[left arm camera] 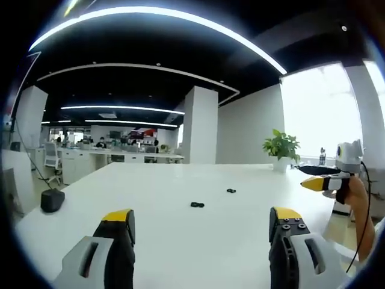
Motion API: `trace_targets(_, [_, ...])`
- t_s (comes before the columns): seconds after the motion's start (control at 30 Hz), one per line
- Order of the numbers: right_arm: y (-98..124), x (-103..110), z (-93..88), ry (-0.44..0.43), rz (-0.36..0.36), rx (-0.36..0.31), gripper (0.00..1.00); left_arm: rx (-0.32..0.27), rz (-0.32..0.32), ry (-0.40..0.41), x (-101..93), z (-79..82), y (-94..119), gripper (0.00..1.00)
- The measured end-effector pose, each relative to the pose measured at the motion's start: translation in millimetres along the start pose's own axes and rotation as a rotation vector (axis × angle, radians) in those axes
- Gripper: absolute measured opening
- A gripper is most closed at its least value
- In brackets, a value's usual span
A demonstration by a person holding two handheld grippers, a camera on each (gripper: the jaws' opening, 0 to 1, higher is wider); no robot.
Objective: Snap the two parts of the plastic buckle together until the buckle closes and remains connected.
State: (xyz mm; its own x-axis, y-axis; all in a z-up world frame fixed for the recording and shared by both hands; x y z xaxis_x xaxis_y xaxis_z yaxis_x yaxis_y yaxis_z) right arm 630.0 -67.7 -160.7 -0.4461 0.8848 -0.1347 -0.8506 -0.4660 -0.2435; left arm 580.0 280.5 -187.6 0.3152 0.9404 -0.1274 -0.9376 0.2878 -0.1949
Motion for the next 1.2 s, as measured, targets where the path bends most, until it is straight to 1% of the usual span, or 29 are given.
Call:
trace_targets(0.13, [-7, 0, -2.2, -0.026, -0.002, -0.002, 0.94, 0.003, -0.005, -0.005, -2.4, -0.2, 0, 0.94])
trace_targets(0.27, [-14, -1, -2.0, -0.032, -0.002, -0.014, 0.92, 0.004, -0.007, -0.005, -3.1, 0.1, -1, 0.94])
trace_targets(0.4, [-19, 0, -1.4, -0.018, 0.004, -0.026, 0.89, 0.007, -0.014, -0.010, -3.3, -0.1, 0, 0.93])
trace_targets(0.57, [-26, -1, -0.5, -0.011, 0.004, -0.033, 0.89, 0.009, -0.008, -0.006, -1.9, -0.4, 0, 0.93])
trace_targets(0.7, [-30, -1, -1.3, -0.008, 0.001, -0.026, 0.89, 0.005, -0.005, -0.006, -1.6, 0.6, 1, 0.93])
trace_targets(0.9, [-39, -3, -3.9, -0.010, 0.007, -0.018, 0.85, 0.001, -0.004, -0.008, -2.1, 2.1, 3, 0.93])
trace_targets(0.97, [-42, -4, -6.0, -0.026, -0.001, -0.029, 0.84, 0.002, -0.003, -0.007, -1.6, 2.1, 3, 0.93])
trace_targets(1.07, [-46, -6, -9.4, -0.048, -0.007, -0.027, 0.80, 0.002, -0.001, -0.007, -0.6, 2.1, 4, 0.93])
trace_targets(1.2, [-52, -7, -12.9, -0.060, -0.003, -0.026, 0.78, 0.001, 0.006, -0.001, 1.5, 1.6, 4, 0.93])
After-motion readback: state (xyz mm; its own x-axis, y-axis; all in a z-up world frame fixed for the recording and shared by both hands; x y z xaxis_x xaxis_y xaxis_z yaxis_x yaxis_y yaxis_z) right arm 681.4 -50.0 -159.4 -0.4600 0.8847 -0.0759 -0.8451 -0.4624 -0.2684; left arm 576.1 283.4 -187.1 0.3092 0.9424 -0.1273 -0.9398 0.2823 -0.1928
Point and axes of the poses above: the point that each gripper's makers call its tool centre point, and the gripper's own axes: y roughly backward along the fingers, x roughly to its left, z roughly out of its top, the point moved 10 cm from there along y, roughly backward along the fingers, and after that the axes turned 14 degrees about -x, right-handed, at the moved point
